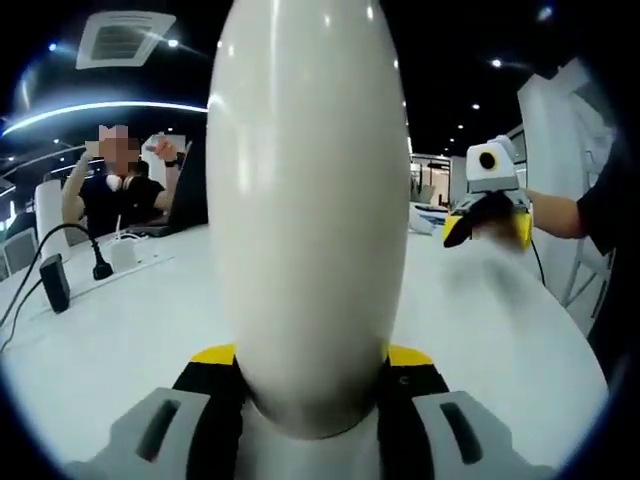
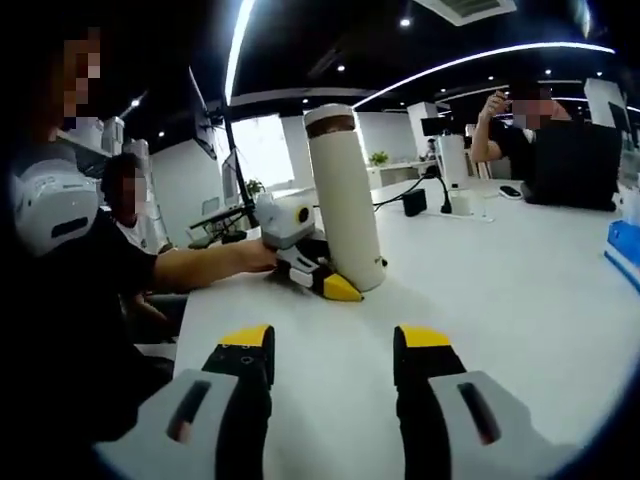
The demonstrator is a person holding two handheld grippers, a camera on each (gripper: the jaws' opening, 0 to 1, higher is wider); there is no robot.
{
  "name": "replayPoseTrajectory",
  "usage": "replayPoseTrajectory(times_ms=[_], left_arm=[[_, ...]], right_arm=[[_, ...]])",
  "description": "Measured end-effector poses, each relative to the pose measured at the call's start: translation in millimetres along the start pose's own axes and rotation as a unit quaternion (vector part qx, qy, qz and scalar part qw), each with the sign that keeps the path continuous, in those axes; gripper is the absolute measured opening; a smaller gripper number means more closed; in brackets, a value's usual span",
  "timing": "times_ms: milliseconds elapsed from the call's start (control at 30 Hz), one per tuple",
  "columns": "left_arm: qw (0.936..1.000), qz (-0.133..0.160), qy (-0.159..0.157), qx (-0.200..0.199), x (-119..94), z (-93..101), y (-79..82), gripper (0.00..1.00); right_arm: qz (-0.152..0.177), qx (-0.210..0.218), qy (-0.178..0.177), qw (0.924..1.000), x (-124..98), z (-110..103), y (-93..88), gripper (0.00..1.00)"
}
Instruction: Grasp the water cup twist off the cup lid place the cup lid on the table
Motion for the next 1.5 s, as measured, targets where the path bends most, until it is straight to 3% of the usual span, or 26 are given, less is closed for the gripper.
replayPoseTrajectory(times_ms=[633, 1000, 1200, 1400, 1500], left_arm=[[0.9998, 0.013, 0.008, -0.009, 6.0, -2.7, 1.4, 0.55], [0.9997, 0.021, 0.013, -0.01, 5.8, -5.2, 1.9, 0.55], [0.9996, 0.024, 0.014, -0.01, 5.5, -4.7, 2.5, 0.55], [0.9995, 0.026, 0.018, -0.011, 5.7, -5.4, 2.8, 0.55], [0.9994, 0.027, 0.019, -0.011, 5.8, -6.3, 2.8, 0.55]], right_arm=[[0.014, 0.009, 0.005, 0.9999, 27.6, -5.4, -6.7, 0.47], [0.032, 0.03, -0.013, 0.999, 48.8, 5.3, -3.3, 0.47], [0.022, 0.015, -0.023, 0.9994, 58.7, 9.3, -5.1, 0.47], [0.031, 0.038, -0.03, 0.9984, 63.3, 12.1, -2.6, 0.47], [0.026, 0.015, -0.037, 0.9989, 65.0, 10.8, -0.5, 0.47]])
Point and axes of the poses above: the point that each gripper's makers call its tool centre point, and the gripper's own axes: x roughly forward along the fingers, z roughly to its right, y roughly out of its top, the point moved 6 cm from there along -x, roughly backward along the fingers
